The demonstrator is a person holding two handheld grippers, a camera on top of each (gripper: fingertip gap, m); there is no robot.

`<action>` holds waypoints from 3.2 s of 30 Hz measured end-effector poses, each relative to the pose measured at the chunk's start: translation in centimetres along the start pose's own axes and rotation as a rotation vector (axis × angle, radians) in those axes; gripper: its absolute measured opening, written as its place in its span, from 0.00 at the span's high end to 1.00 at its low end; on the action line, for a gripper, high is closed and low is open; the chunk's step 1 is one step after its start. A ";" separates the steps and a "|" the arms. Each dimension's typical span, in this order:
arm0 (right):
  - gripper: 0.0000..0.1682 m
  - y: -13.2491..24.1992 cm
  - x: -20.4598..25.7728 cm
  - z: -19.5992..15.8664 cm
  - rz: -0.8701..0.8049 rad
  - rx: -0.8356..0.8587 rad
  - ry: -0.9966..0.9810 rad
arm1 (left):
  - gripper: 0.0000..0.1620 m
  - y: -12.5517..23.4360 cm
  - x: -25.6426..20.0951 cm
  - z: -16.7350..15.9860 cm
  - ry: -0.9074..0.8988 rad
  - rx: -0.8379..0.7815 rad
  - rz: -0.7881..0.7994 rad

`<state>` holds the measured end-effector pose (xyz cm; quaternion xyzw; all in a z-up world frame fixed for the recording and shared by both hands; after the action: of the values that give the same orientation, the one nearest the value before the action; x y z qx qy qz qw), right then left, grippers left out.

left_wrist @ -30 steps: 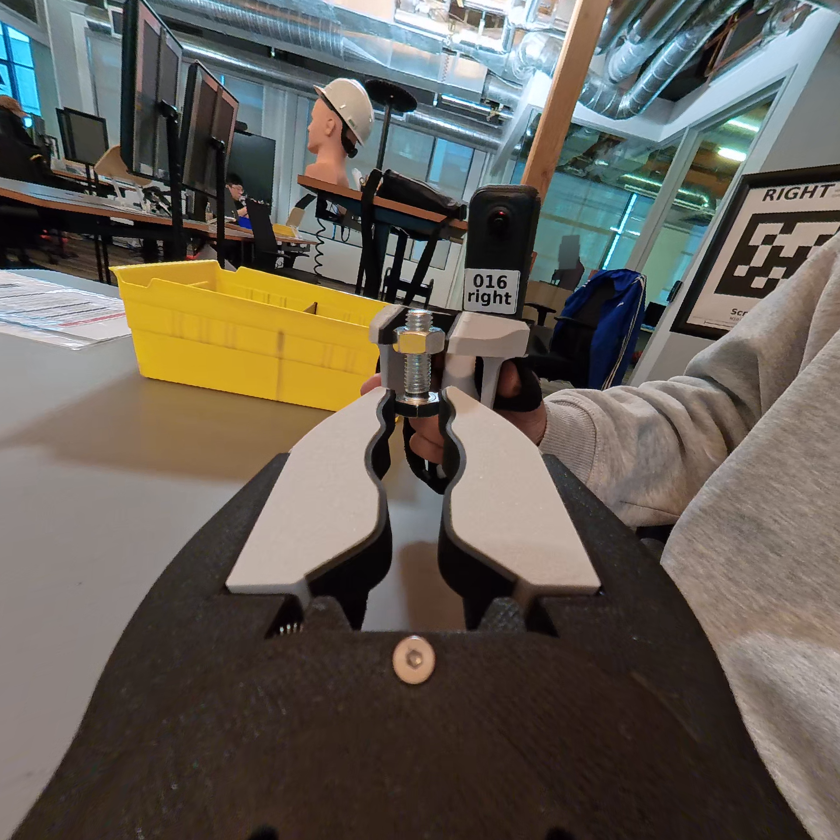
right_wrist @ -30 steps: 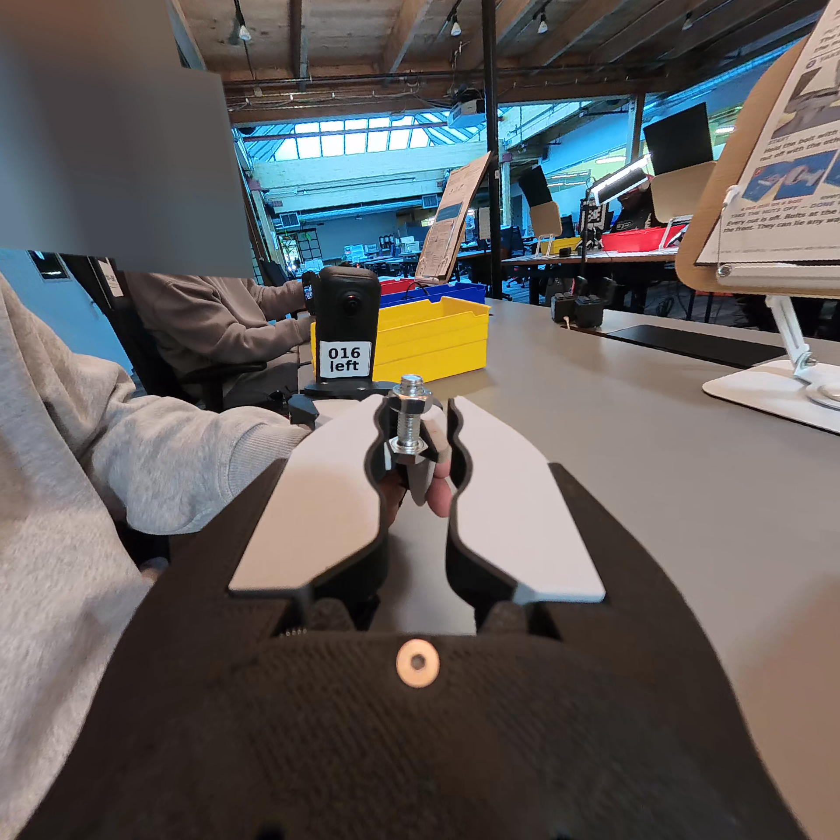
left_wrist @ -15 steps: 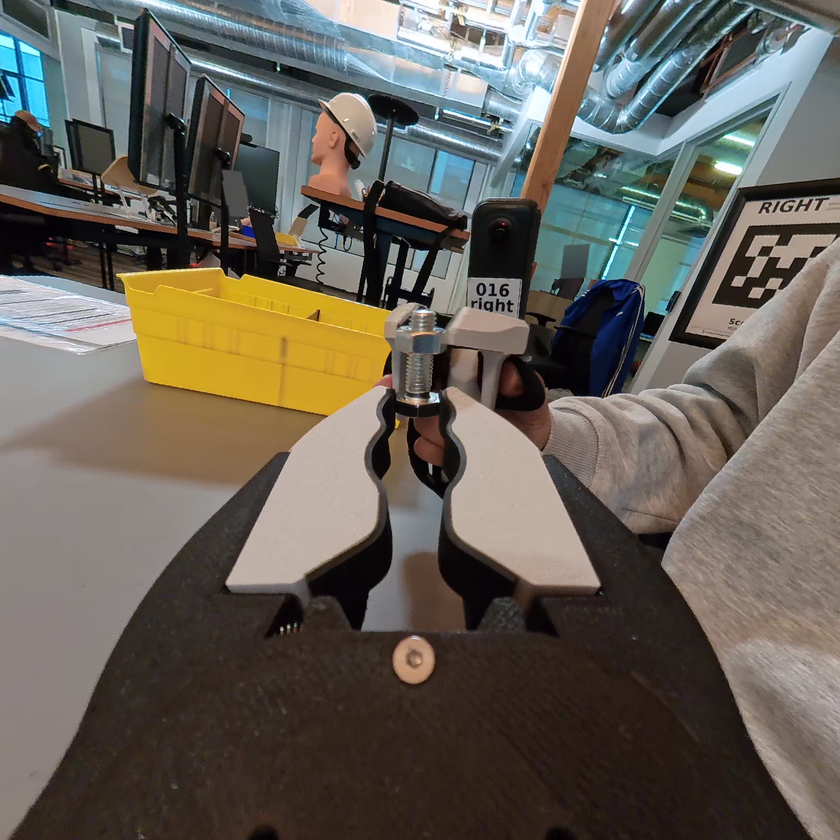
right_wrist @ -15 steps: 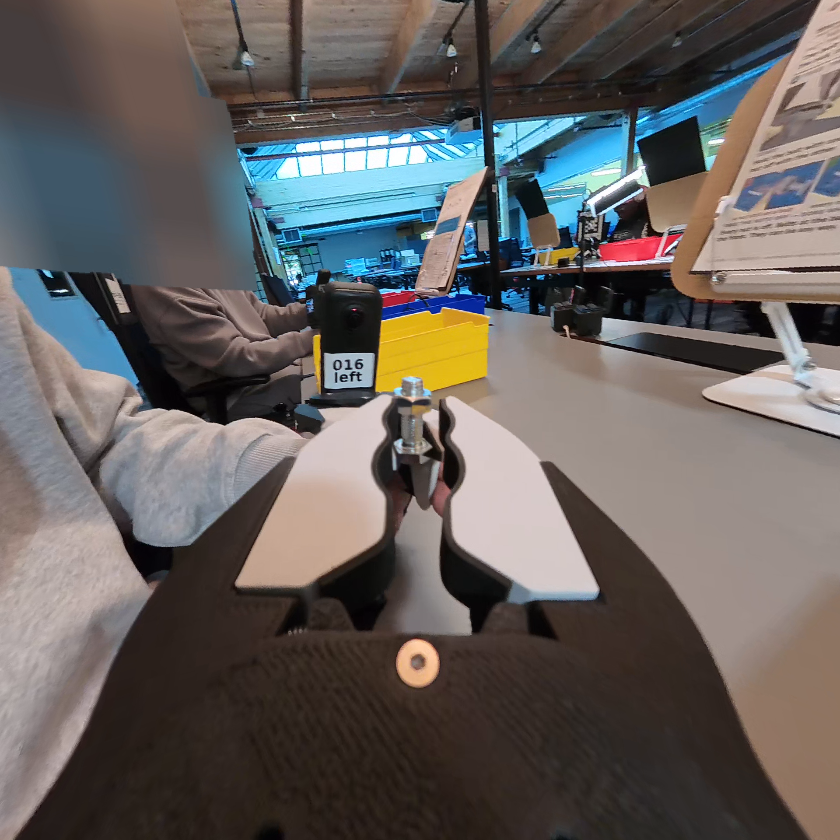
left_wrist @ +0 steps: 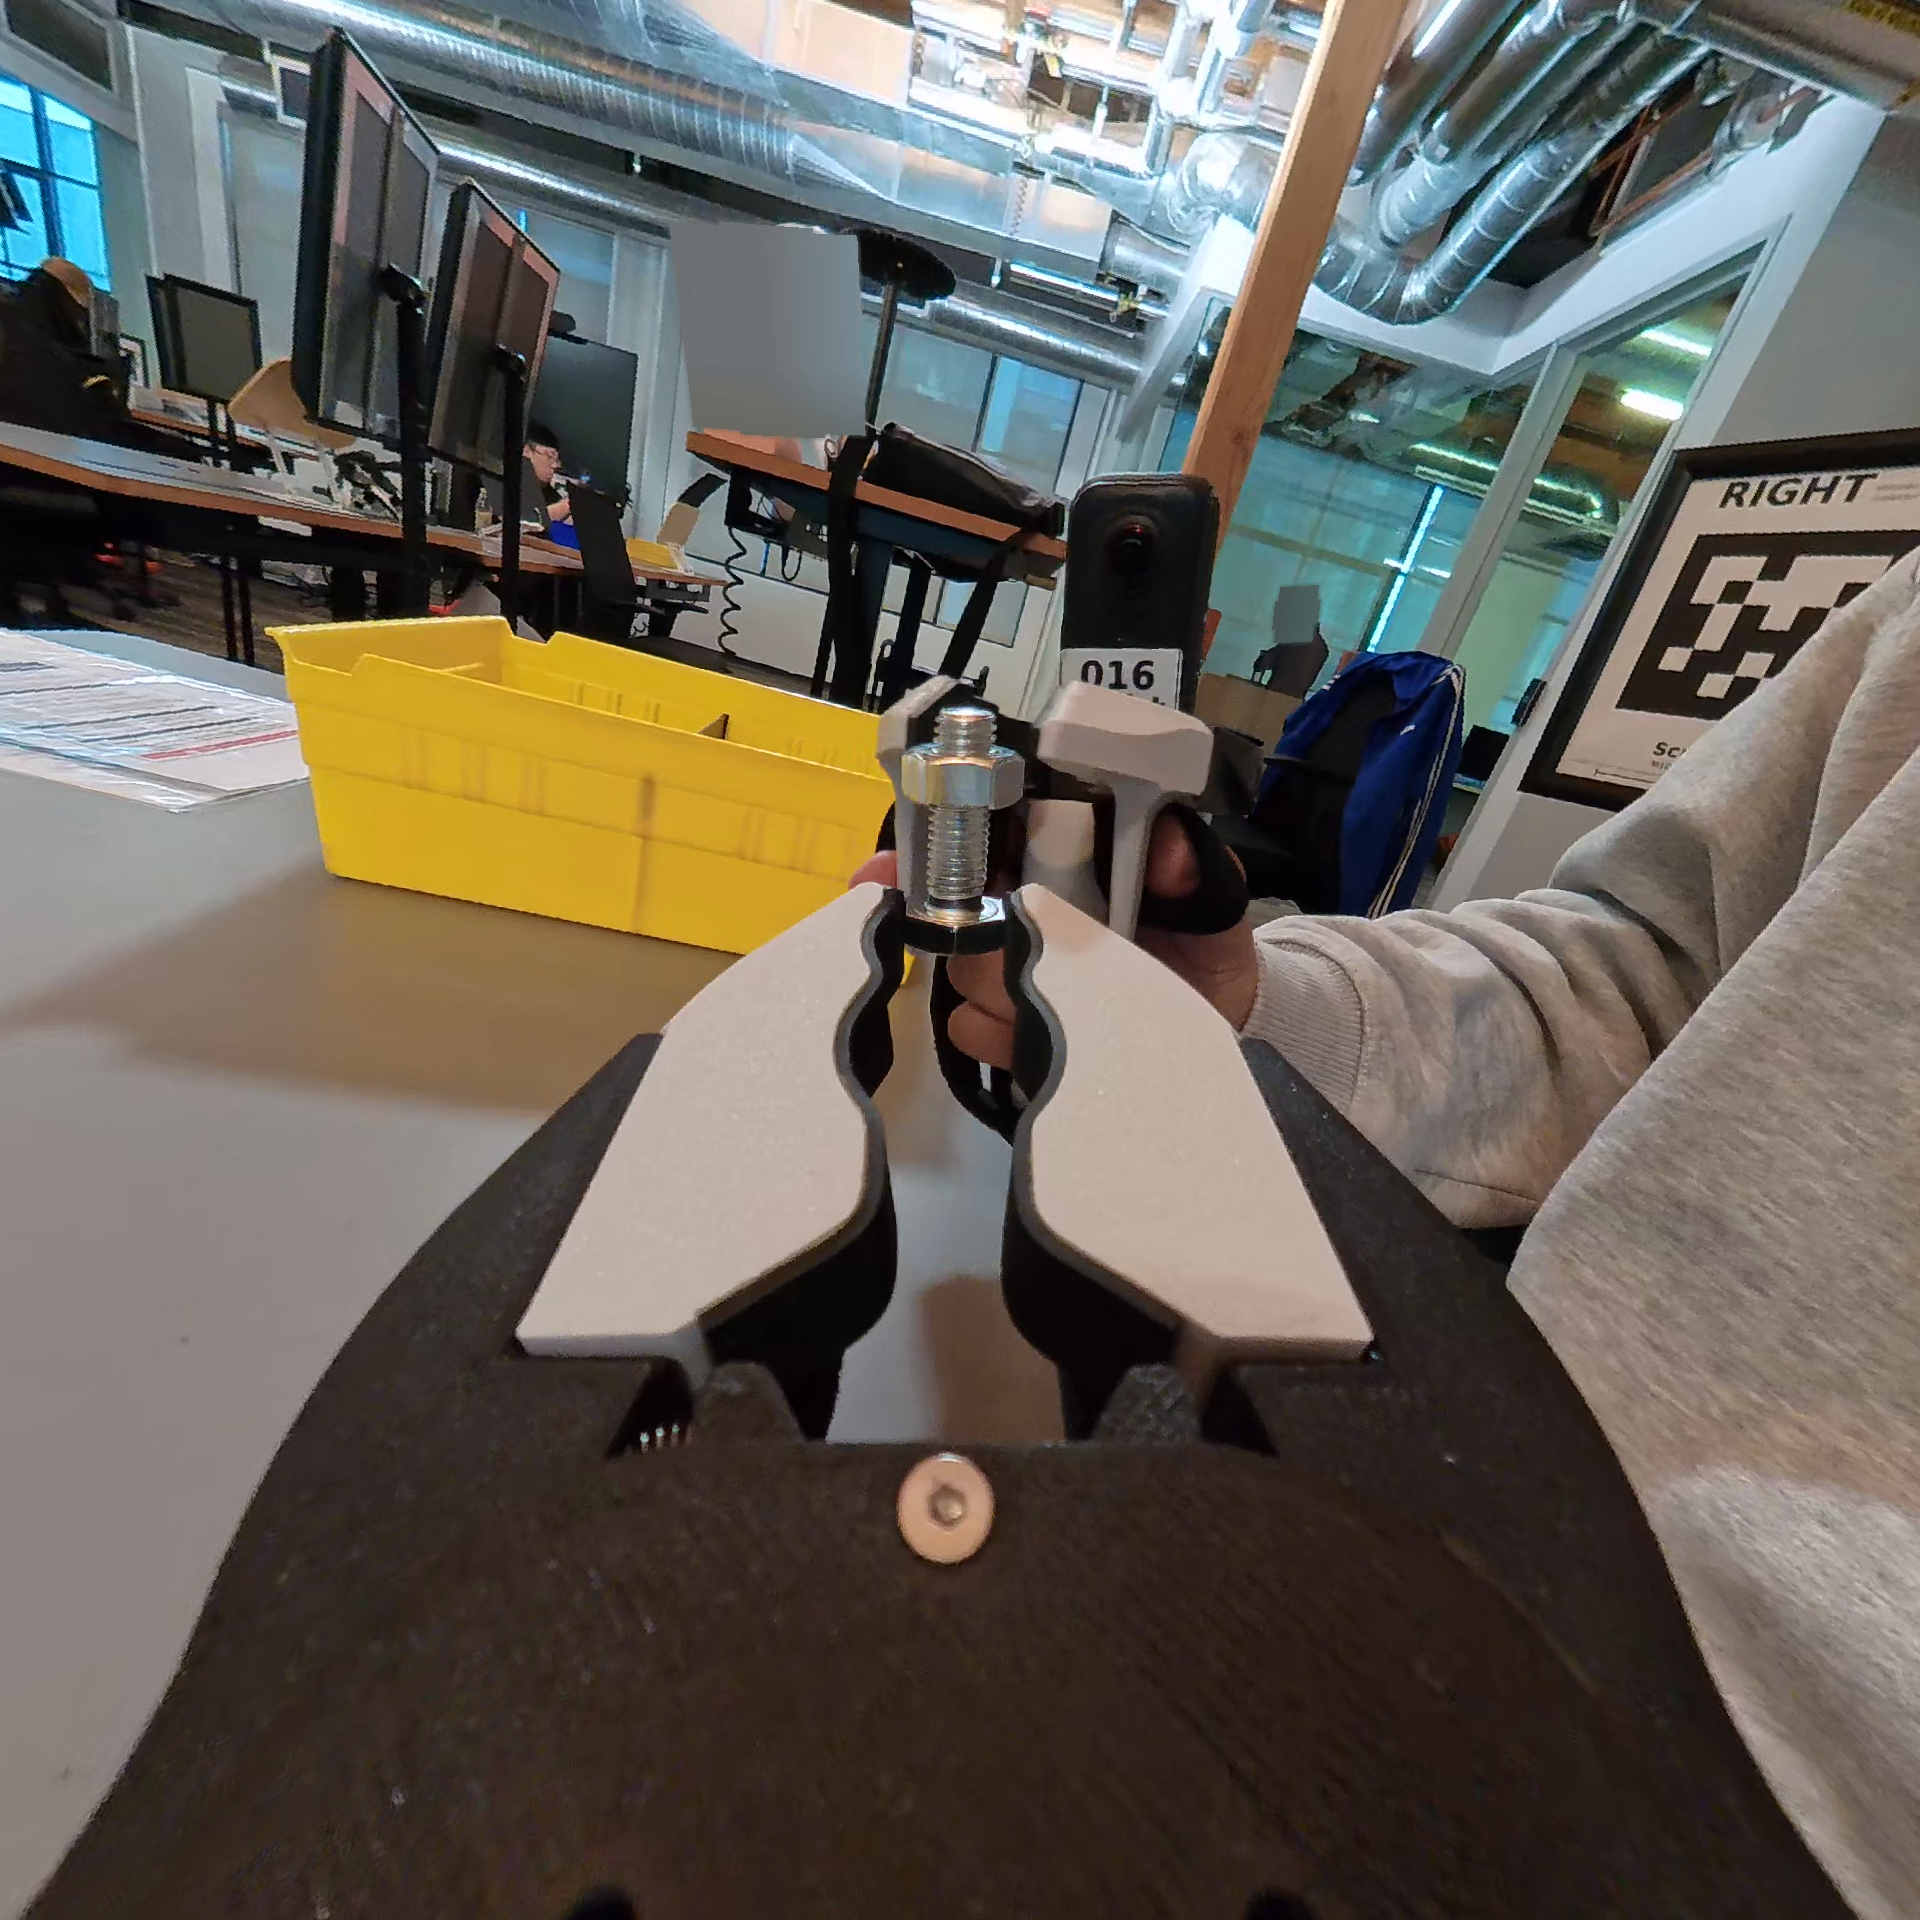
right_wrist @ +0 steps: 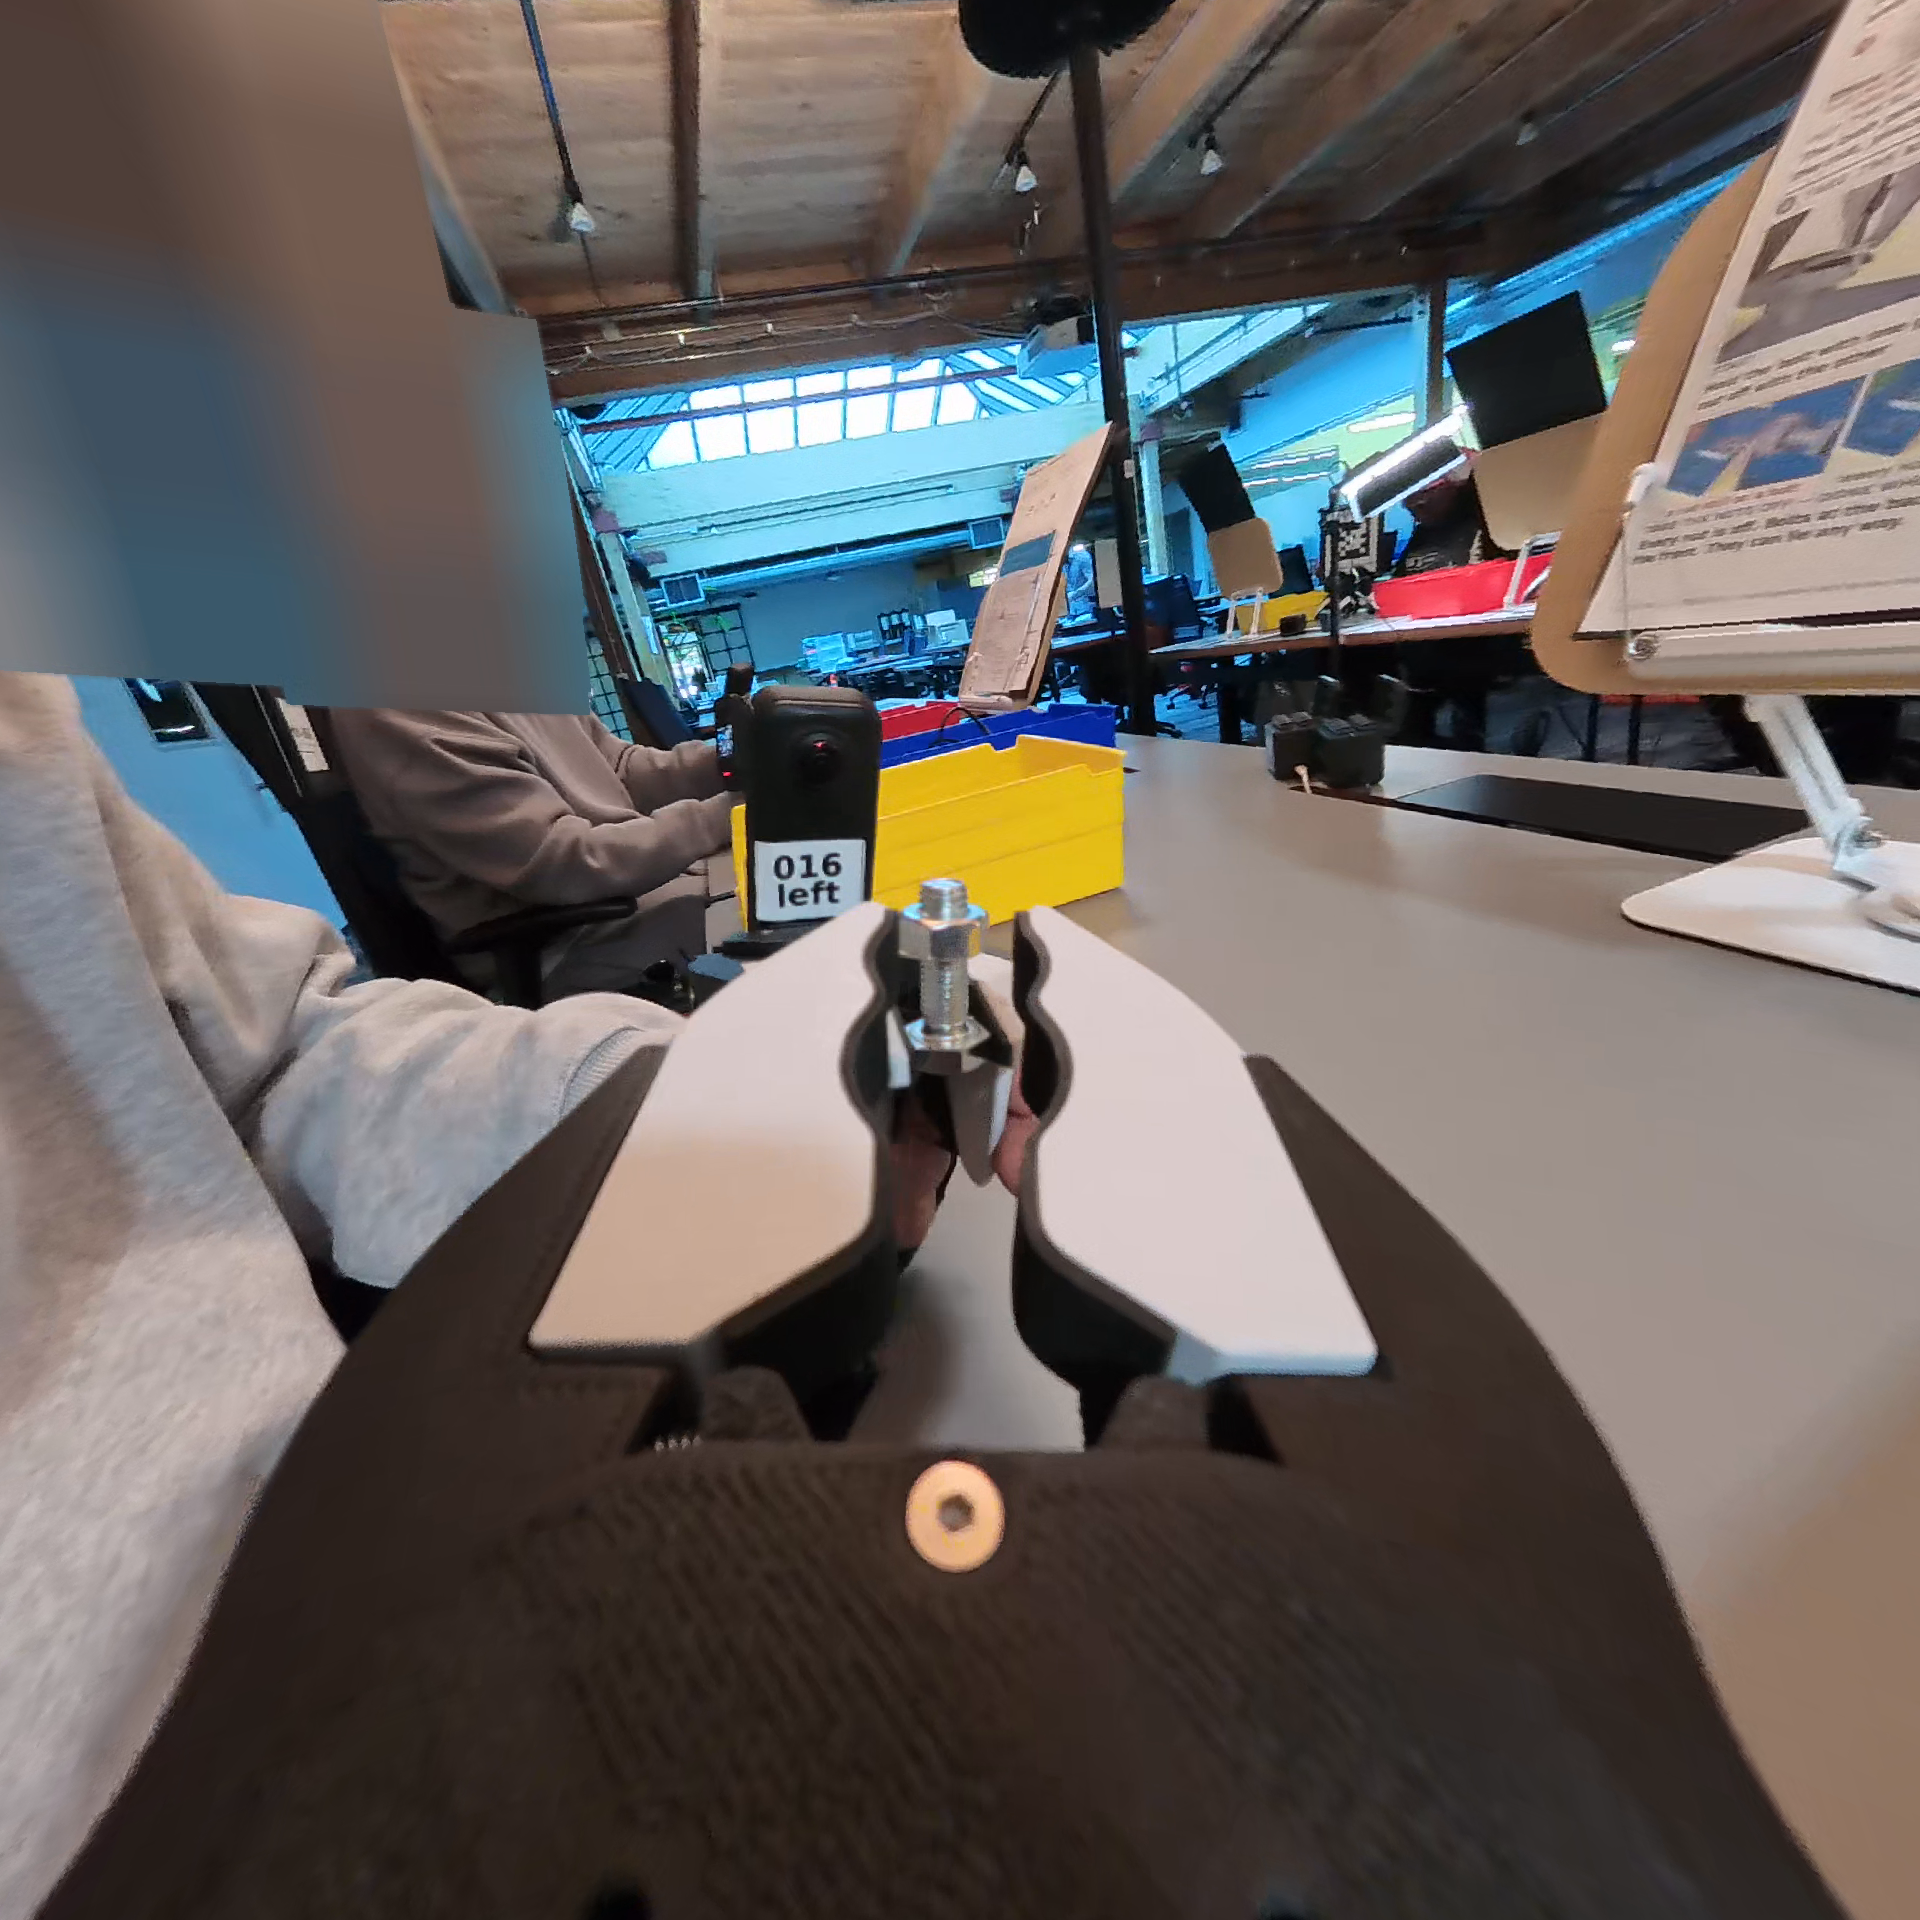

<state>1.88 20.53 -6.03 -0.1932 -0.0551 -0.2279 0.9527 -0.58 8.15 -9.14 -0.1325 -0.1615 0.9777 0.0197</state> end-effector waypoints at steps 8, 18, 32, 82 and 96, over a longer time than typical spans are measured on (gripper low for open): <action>0.91 0.3 -0.7 0.0 -0.064 0.011 0.015 | 0.88 0.1 0.1 0.1 0.002 -0.006 0.002; 0.86 -0.4 0.1 -0.5 -0.029 0.041 0.047 | 0.88 0.0 0.0 -0.1 0.002 0.006 -0.004; 0.84 -0.3 0.2 -0.2 -0.031 0.026 0.055 | 0.88 0.0 0.0 0.0 0.003 0.003 -0.004; 0.89 0.4 -1.2 0.1 -0.154 0.012 0.071 | 0.88 0.1 0.1 0.1 0.001 -0.001 0.009; 0.86 0.4 -1.2 0.2 -0.182 0.030 0.122 | 0.88 0.1 0.4 0.1 0.014 -0.004 0.025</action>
<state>0.97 21.45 -6.20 -0.1591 -0.0178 -0.3241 0.9324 -0.99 8.02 -9.22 -0.1412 -0.1615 0.9767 0.0081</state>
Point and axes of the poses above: each gripper's, where its closed fingertips meet, y back along the fingers, z out of its top, x = y × z across the jaws, the point moved 7 cm from there along y, back along the fingers, and after that the axes turned 9 degrees about -x, right-handed, at the moved point
